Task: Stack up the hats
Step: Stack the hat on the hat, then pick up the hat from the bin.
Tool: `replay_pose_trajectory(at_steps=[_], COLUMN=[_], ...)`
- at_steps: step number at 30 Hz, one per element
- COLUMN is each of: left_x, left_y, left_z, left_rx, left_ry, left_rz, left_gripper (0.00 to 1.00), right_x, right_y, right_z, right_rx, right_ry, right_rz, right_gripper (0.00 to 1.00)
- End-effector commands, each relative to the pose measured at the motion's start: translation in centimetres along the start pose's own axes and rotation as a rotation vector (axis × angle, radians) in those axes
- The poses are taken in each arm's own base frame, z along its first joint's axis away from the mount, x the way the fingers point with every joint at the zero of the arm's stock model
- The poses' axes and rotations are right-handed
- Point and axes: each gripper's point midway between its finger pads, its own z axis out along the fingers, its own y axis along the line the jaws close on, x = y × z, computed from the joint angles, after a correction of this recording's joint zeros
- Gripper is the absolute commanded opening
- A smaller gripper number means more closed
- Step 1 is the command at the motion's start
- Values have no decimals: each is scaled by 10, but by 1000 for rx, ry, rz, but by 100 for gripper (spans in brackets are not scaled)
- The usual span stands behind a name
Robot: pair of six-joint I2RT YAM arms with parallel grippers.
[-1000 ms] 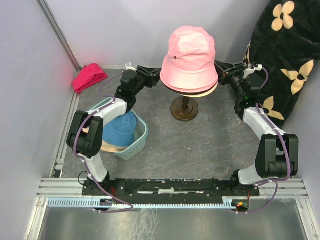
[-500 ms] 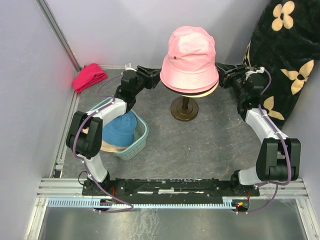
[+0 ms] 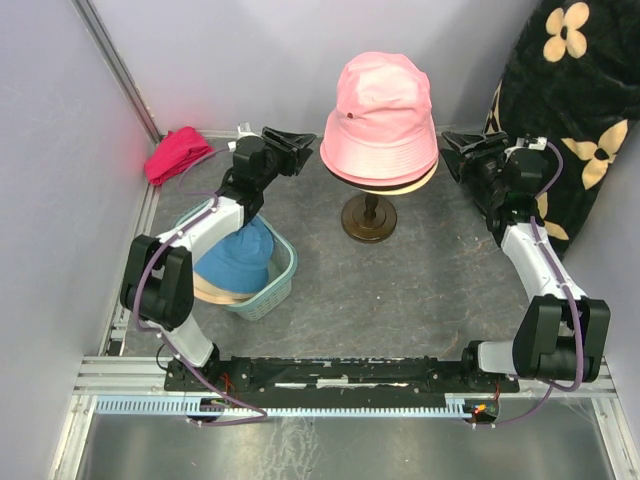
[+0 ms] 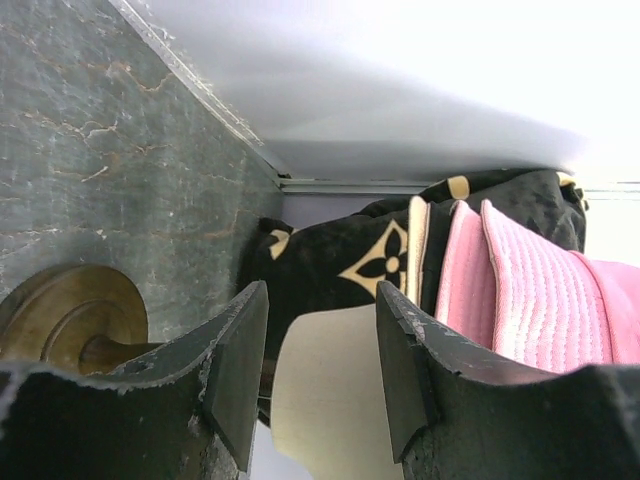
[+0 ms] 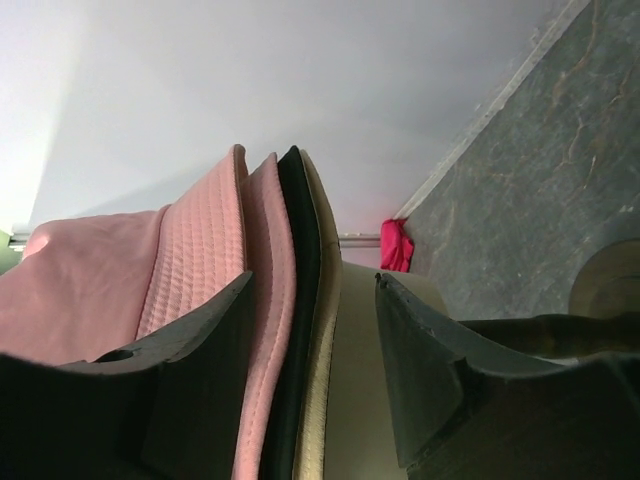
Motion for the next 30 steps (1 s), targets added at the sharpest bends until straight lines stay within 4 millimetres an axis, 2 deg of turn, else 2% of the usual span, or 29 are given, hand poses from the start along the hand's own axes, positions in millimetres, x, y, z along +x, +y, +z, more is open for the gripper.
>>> replay_pose_trajectory(at_steps=[1,9,16,21,25,27,30], left_x=[-19,-42,-77,-102,-121,-127,-136], left_y=[-38,-74,-118,-147,-153,-149,-136], left_z=[-13,-28,-64,-110,-152,-170,-194], left_rx=[53,62,61,40,-9,-41,-106], left_ry=[-69,-147,-281,-407,-523,-567,-625], left_rz=[89,165,249,316,362,370,365], left_gripper=[54,55,56,57,58,58,59], right_x=[-11,-21,-40,-48,-46,-36,-5], right_y=[38,57,106,175,243,276,317], right_z=[-13,-23,-42,-68,-90,-96,-96], right_rx=[-66,-80,-107,-168,-264,-321,-410], right_ry=[-50,-84,-173,-248,-282,-260,-176], right_rz=[-94,-158,-282,-449,-572,-629,-708], right_gripper=[59,60,60,61,60,60,60])
